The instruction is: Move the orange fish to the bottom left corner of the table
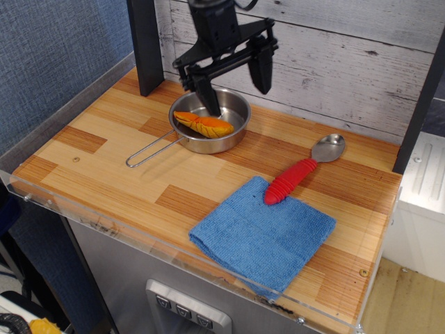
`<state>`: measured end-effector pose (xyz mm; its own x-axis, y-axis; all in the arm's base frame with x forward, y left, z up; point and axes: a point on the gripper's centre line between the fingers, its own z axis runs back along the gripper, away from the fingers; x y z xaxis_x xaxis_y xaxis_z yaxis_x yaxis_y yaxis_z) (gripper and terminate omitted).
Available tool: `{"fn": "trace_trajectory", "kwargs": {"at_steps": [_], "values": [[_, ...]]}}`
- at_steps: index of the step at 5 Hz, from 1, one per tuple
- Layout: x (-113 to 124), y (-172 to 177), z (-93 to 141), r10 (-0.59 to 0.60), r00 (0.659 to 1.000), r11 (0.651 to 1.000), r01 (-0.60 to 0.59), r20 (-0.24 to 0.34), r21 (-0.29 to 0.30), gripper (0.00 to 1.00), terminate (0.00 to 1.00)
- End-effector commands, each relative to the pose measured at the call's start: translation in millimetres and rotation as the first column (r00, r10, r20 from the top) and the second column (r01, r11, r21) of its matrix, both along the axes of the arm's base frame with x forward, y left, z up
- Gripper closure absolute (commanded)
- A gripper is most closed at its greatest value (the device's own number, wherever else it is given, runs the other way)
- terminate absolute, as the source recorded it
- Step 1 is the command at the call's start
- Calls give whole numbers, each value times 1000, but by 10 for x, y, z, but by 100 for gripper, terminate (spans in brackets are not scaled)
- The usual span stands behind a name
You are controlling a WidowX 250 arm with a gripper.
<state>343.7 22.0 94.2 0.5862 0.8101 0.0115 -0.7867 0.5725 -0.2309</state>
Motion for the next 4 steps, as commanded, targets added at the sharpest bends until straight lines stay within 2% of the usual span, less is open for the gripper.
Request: {"fn": "trace_trajectory", "kwargs": {"at_steps": [1, 2, 4], "values": [[109, 288, 268, -3, 988, 977, -30, 156, 210, 0, 0], [181, 395, 215, 29, 987, 970, -66, 159, 235, 0, 0], [287, 552, 13, 92, 987, 963, -123, 135, 239, 0, 0]]}}
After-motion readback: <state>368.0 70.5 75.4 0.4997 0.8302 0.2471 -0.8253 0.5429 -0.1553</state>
